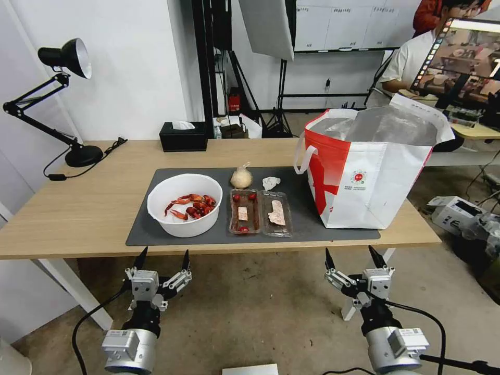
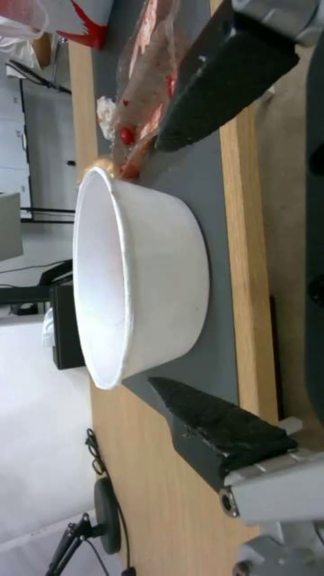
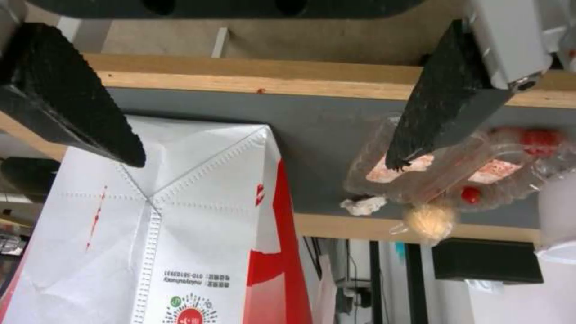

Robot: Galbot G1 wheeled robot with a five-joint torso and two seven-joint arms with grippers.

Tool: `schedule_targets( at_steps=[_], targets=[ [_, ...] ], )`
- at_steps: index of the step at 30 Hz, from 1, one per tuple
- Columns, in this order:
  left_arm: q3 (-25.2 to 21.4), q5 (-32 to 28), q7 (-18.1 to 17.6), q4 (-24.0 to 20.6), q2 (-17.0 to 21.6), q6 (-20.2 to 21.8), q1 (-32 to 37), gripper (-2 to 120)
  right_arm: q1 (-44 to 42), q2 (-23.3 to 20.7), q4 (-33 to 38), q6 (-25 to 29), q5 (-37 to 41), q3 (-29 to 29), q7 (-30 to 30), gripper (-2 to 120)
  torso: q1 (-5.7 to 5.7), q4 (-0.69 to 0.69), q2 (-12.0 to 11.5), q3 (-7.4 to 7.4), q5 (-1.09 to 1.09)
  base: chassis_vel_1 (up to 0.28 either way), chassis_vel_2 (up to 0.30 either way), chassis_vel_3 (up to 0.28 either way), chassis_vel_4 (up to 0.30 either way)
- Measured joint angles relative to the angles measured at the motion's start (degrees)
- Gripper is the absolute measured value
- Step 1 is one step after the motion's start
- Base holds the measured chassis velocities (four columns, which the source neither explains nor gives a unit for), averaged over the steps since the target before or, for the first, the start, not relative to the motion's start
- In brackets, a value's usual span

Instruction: Pick up the trash from the table and place it into the takeout bag.

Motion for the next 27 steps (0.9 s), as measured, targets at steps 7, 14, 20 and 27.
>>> schedule_targets(
  at_steps=[7, 14, 20, 27],
  targets=[
    [0.0, 0.0, 0.0, 0.0, 0.0, 0.0, 0.0, 100, 0.0, 0.0, 0.0, 0.0, 0.0, 0.0, 0.0, 100, 0.00, 0.00, 0.0, 0.00, 0.00, 0.000, 0.000, 0.000, 0.000],
    [0.0, 0.0, 0.0, 0.0, 0.0, 0.0, 0.0, 100, 0.0, 0.0, 0.0, 0.0, 0.0, 0.0, 0.0, 100, 0.00, 0.00, 0.0, 0.00, 0.00, 0.000, 0.000, 0.000, 0.000],
    [-0.2, -1.2, -0.5, -0.3, 0.0, 2.1, 0.0, 100, 0.1, -0.4, 0.0, -0.3, 0.3, 0.0, 0.0, 100, 0.00, 0.00, 0.0, 0.00, 0.00, 0.000, 0.000, 0.000, 0.000],
    [-1.4, -7.6, -3.2, -2.1, 0.3, 13.6, -0.2, 100, 2.0, -8.3, -0.2, -10.3, 8.2, 2.1, -2.4, 100, 0.00, -0.01, 0.0, 0.00, 0.01, 0.000, 0.000, 0.000, 0.000]
  ],
)
